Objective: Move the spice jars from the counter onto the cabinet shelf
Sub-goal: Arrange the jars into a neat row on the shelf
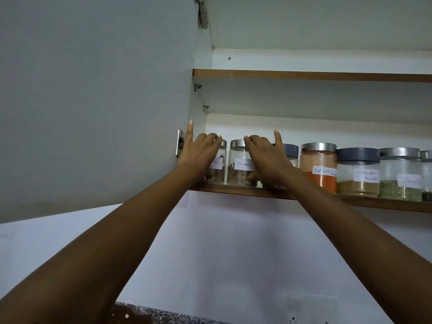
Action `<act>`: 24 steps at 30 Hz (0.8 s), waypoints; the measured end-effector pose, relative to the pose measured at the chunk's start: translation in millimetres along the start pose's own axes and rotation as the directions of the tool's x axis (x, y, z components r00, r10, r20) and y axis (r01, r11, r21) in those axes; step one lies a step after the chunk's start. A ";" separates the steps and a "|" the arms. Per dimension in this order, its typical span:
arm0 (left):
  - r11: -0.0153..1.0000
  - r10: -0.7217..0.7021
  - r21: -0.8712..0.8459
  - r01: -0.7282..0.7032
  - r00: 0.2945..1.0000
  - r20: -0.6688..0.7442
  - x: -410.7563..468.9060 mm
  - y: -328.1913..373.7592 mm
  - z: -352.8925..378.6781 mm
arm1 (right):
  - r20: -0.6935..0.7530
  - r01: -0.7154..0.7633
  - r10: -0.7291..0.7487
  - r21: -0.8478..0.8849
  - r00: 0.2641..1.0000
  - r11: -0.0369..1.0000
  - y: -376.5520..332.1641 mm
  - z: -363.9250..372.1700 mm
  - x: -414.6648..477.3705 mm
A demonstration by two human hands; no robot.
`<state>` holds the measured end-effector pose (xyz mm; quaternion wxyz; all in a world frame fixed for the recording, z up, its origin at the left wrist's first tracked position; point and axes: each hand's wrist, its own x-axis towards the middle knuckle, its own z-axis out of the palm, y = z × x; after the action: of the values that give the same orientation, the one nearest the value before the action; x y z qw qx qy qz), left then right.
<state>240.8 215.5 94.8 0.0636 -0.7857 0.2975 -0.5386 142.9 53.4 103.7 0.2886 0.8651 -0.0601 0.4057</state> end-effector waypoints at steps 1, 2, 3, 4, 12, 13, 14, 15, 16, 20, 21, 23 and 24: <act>1.000 0.010 -0.001 -0.010 1.000 0.003 1.4 -0.5 3.0 | -0.012 0.005 -0.005 -0.007 1.000 1.000 -0.1 3.5 1.0; 1.000 0.021 -0.005 -0.021 1.000 0.008 3.1 -1.2 5.8 | -0.017 0.010 -0.010 -0.016 1.000 1.000 -0.1 6.5 2.9; 0.999 0.032 -0.012 -0.032 0.999 0.017 5.0 -2.1 8.1 | -0.017 0.014 -0.015 -0.029 1.000 0.999 -0.4 8.0 5.0; 0.999 0.044 -0.016 -0.043 0.999 0.031 7.1 -3.0 10.2 | -0.016 0.021 -0.022 -0.047 1.000 0.999 -0.6 9.8 8.0; 0.993 0.055 0.105 -0.062 0.996 0.064 27.3 3.5 31.5 | -0.003 0.057 -0.059 -0.224 0.998 0.973 -11.6 26.6 35.1; 0.994 0.047 0.096 -0.054 0.996 0.074 30.0 5.1 34.4 | -0.004 0.060 -0.063 -0.236 0.998 0.970 -13.7 29.1 39.0; 0.995 0.037 0.087 -0.044 0.996 0.084 32.9 6.6 38.0 | 0.002 0.066 -0.067 -0.250 0.998 0.966 -15.1 32.5 43.5; 0.997 0.026 0.075 -0.033 0.995 0.092 35.8 7.8 41.4 | 0.012 0.072 -0.071 -0.266 0.997 0.961 -16.0 35.8 48.0; 0.998 0.015 0.059 -0.021 0.995 0.098 38.6 8.7 45.3 | 0.024 0.080 -0.076 -0.284 0.997 0.956 -16.6 40.3 52.7; 0.998 -0.036 -0.038 0.041 0.992 0.120 49.4 10.3 61.2 | 0.044 0.094 -0.084 -0.340 0.995 0.936 -17.7 59.7 69.0; 0.998 -0.040 -0.050 0.047 0.991 0.127 52.9 11.0 64.2 | 0.049 0.094 -0.082 -0.345 0.995 0.934 -17.6 63.8 72.5; 0.996 -0.050 -0.059 0.060 0.987 0.151 59.1 12.9 69.7 | 0.072 0.098 -0.077 -0.364 0.994 0.926 -18.1 70.5 78.3; 0.996 -0.060 -0.058 0.071 0.985 0.163 63.1 13.8 72.6 | 0.082 0.104 -0.079 -0.374 0.994 0.922 -18.0 73.3 82.3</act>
<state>314.9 154.5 110.1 0.0447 -0.8376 0.2824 -0.4655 252.5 38.8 119.2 0.4662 0.8081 -0.1060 0.3442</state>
